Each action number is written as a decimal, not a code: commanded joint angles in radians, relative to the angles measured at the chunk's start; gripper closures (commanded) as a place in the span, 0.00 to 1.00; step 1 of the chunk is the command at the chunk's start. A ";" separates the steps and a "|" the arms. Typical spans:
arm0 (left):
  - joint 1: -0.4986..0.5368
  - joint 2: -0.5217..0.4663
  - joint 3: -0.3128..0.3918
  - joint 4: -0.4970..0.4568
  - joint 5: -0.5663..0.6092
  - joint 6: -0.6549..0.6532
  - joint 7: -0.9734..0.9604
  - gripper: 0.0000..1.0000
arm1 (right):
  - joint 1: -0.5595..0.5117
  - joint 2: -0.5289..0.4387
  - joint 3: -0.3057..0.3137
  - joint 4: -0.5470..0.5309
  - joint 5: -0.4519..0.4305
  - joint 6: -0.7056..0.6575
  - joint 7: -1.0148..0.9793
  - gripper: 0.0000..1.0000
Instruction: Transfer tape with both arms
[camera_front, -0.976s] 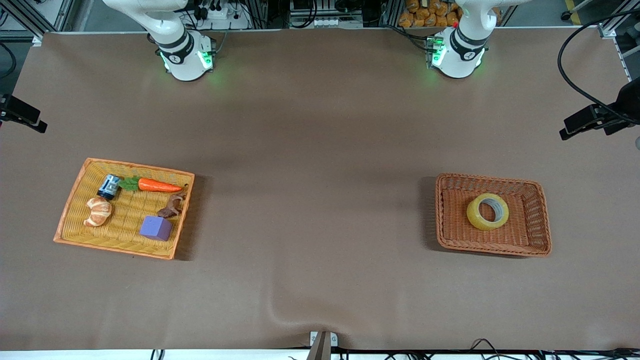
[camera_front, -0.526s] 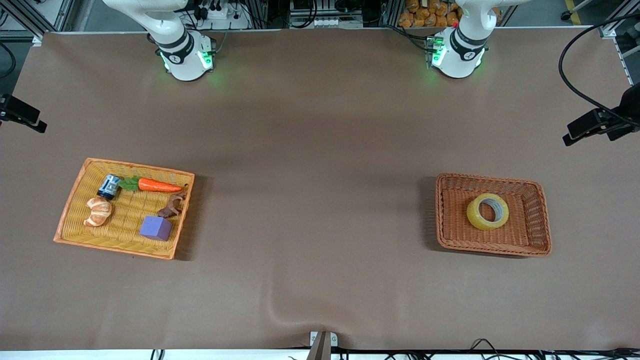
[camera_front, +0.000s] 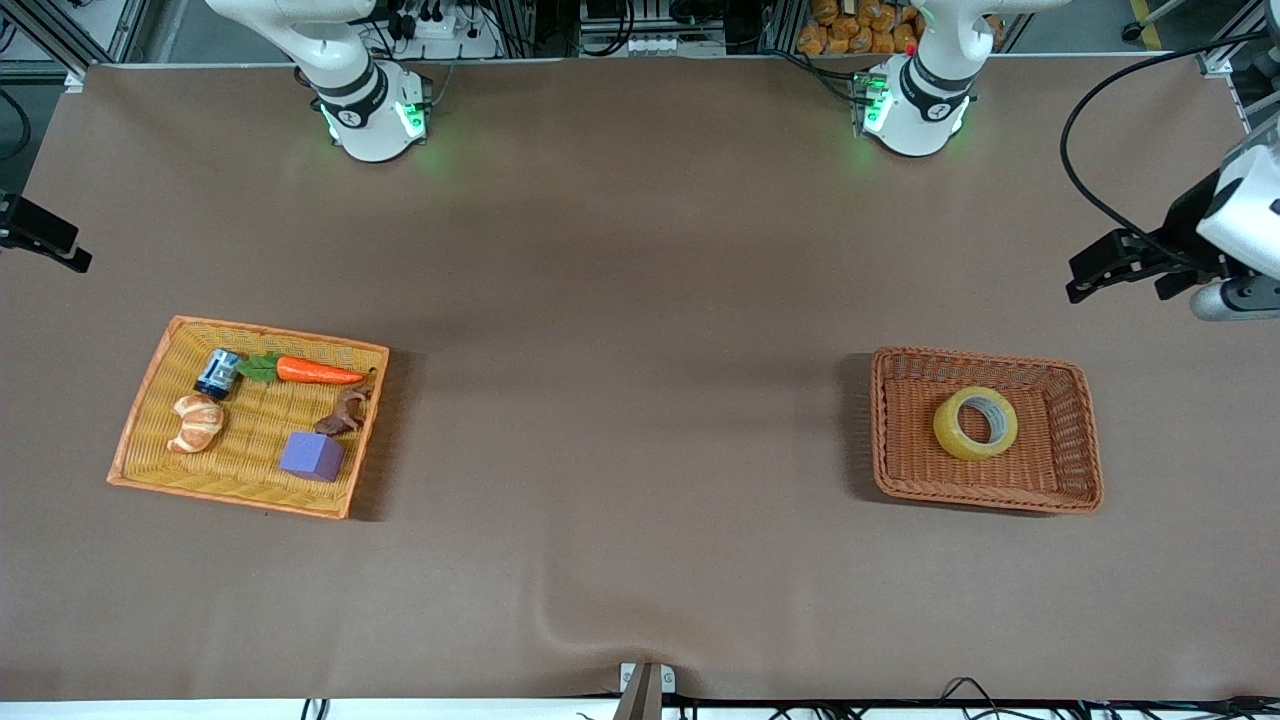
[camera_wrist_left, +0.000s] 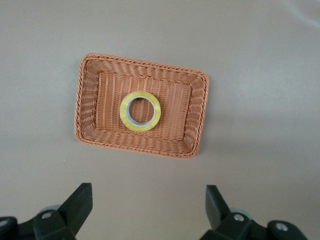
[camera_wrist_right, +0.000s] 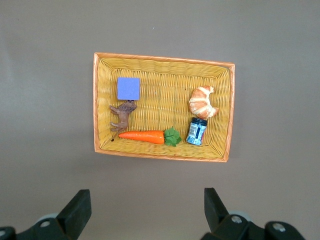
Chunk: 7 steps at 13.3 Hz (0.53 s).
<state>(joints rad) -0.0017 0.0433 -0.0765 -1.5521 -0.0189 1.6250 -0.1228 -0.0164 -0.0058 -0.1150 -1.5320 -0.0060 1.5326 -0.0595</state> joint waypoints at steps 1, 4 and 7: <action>-0.003 -0.016 -0.002 -0.025 0.017 0.015 0.011 0.00 | -0.020 0.003 0.015 0.000 0.008 -0.006 -0.008 0.00; -0.010 -0.023 -0.005 -0.023 0.019 0.029 0.017 0.00 | -0.020 0.003 0.015 -0.002 0.034 -0.006 -0.008 0.00; -0.014 -0.040 0.007 -0.020 0.017 0.015 0.046 0.00 | -0.022 0.009 0.015 -0.002 0.034 -0.006 -0.010 0.00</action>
<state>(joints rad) -0.0101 0.0356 -0.0784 -1.5592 -0.0189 1.6437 -0.1042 -0.0164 -0.0002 -0.1143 -1.5381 0.0083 1.5320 -0.0595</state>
